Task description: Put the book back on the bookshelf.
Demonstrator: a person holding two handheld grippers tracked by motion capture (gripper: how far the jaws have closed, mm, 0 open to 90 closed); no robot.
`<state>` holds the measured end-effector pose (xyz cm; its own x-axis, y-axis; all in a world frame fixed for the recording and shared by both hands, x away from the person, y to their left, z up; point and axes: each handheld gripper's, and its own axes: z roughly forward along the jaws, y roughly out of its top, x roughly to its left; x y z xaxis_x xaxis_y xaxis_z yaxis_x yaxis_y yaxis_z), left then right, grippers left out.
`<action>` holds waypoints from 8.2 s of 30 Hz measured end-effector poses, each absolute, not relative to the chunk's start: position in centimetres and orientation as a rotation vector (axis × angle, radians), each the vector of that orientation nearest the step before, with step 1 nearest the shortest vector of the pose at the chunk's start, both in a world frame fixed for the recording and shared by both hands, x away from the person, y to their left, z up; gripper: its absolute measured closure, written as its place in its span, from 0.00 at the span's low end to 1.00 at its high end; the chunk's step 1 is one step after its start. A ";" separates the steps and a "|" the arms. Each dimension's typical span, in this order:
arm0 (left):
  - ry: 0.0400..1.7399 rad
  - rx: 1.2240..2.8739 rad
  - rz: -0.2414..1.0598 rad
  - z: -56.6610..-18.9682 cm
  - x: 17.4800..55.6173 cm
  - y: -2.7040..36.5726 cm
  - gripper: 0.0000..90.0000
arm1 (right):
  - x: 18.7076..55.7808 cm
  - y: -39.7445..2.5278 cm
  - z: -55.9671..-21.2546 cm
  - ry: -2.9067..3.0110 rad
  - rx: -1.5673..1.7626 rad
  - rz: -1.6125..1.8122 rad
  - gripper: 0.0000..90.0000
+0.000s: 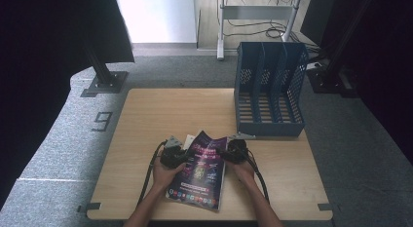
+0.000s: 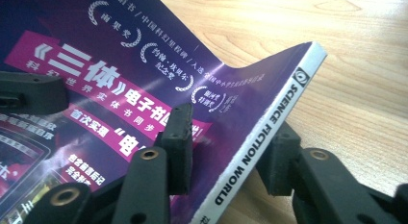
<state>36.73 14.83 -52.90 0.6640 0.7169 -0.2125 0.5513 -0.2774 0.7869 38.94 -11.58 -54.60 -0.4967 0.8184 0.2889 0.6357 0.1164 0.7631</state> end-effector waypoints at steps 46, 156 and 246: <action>0.852 1.799 0.296 -47.5 34.3 16.3 0.94 | 34.7 -12.7 -47.2 2.014 1.124 1.583 0.78; 0.860 1.683 0.426 -44.4 37.2 16.4 0.66 | 30.6 -13.0 -42.0 1.842 0.671 1.652 0.90; 0.808 1.841 0.347 -45.1 36.0 16.1 0.34 | 32.8 -13.3 -43.1 1.952 0.717 1.736 0.90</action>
